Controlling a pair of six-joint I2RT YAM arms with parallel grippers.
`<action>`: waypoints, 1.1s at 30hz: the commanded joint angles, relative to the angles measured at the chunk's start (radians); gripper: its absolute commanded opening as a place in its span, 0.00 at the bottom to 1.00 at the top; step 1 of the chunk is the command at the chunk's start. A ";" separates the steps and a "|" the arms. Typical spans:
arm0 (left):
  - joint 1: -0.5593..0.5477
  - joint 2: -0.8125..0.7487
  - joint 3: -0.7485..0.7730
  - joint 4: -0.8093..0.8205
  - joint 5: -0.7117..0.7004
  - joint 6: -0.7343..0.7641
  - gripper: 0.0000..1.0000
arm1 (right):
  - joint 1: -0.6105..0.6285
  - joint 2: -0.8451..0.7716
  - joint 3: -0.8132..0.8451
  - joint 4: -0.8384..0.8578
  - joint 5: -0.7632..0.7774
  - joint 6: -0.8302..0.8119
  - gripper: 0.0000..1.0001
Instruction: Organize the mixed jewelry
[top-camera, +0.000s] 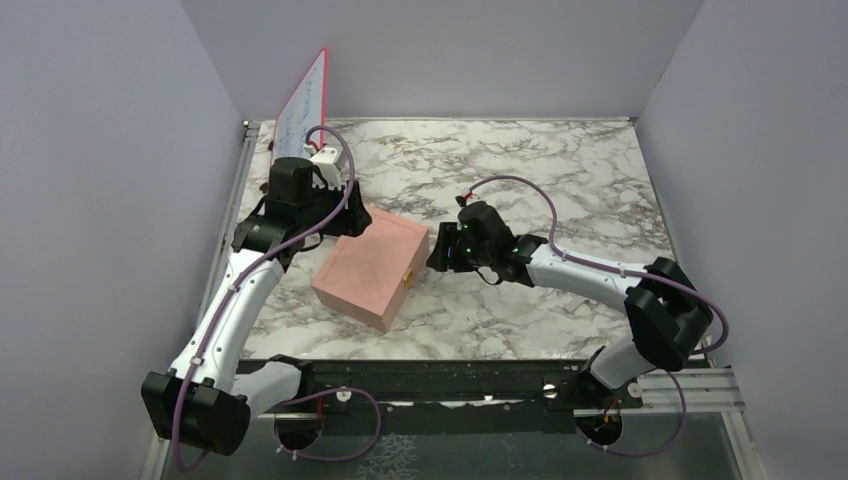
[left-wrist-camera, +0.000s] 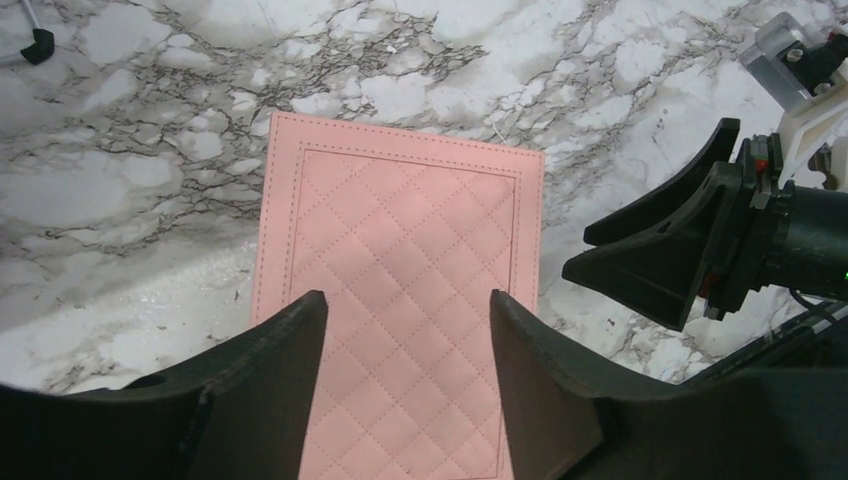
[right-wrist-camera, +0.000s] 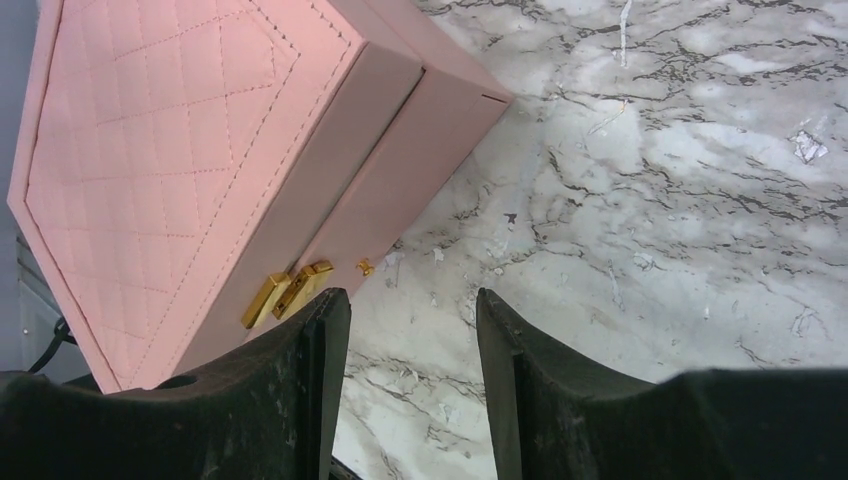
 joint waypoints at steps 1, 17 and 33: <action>0.004 -0.024 -0.037 0.006 0.012 -0.045 0.69 | -0.004 -0.046 0.000 0.008 0.063 -0.004 0.54; 0.004 -0.341 -0.355 -0.097 -0.257 -0.467 0.76 | -0.004 0.164 0.318 -0.107 0.031 -0.237 0.62; 0.004 -0.137 -0.377 -0.107 -0.223 -0.456 0.36 | -0.005 0.295 0.332 -0.269 0.085 -0.207 0.45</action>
